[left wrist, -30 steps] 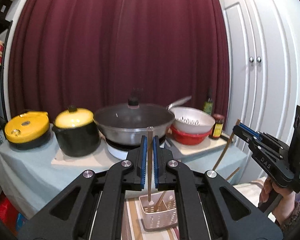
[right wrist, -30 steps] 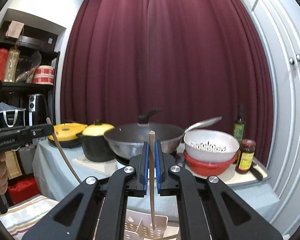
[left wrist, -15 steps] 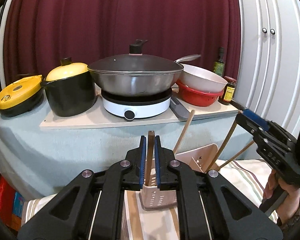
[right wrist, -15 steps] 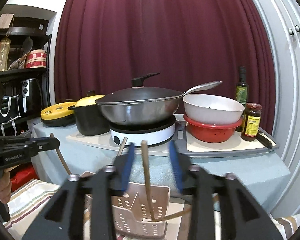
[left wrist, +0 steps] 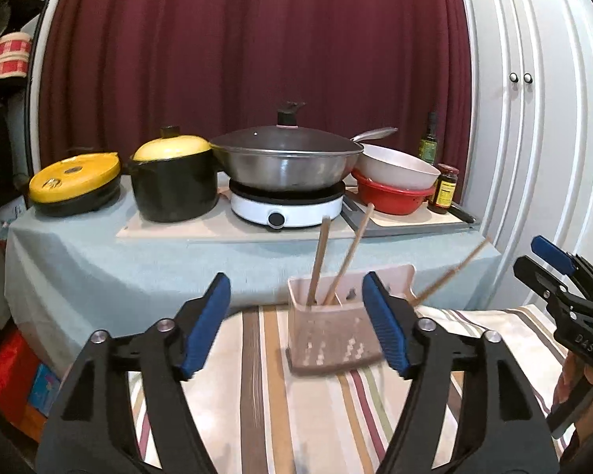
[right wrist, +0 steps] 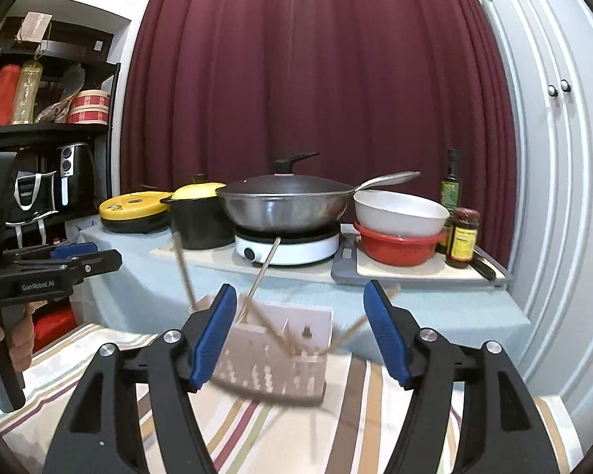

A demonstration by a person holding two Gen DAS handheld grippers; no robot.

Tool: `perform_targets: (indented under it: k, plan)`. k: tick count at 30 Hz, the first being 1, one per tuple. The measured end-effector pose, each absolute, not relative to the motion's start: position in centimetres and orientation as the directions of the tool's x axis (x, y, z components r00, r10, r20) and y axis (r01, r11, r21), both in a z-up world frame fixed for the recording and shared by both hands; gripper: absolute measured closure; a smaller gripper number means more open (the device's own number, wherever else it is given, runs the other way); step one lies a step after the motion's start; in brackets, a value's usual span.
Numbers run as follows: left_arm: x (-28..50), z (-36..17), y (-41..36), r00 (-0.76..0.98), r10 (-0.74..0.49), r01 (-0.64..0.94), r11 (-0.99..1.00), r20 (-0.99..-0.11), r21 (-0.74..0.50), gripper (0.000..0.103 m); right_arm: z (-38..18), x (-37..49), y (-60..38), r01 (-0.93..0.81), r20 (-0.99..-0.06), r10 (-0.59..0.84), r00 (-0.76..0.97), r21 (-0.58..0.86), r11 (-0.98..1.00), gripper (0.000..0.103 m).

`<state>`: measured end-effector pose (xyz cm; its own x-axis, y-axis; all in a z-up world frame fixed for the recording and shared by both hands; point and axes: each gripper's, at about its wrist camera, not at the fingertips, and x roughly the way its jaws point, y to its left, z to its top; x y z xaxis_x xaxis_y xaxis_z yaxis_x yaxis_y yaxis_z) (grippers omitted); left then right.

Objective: Organize utensils
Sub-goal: 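Move both open grippers back toward the remaining chopsticks on the cloth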

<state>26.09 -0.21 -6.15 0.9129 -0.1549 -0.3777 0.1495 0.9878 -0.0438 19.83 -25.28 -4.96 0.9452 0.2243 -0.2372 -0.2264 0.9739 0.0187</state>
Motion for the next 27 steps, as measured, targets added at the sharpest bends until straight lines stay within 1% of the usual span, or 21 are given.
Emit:
perform_targets:
  k: [8,17,22,27]
  plan:
    - [19.5,-8.8,0.6,0.9,-0.146,0.134,0.989,-0.41,-0.057,0.031,-7.4,13.1,-25.2,-0.218,-0.293,0.209,0.933,0.002,0.976,0.037]
    - [13.5,-13.8,0.8,0.859,-0.163,0.141,0.987,-0.485,-0.081,0.03,-12.2,7.0,-25.9,-0.204,-0.381,0.2,0.903,0.032,0.979,0.037]
    - [10.2,-16.2,0.3,0.849,-0.145,0.146,0.989,-0.507,-0.038,0.03,-14.9,4.1,-26.6,-0.184,-0.429,0.181,0.885,0.035,0.982,0.037]
    - [7.4,-18.7,-0.1,0.831,-0.14,0.152,0.988,-0.538,-0.022,0.03,-17.7,1.9,-27.3,-0.169,-0.486,0.172,0.857,0.051,0.984,0.038]
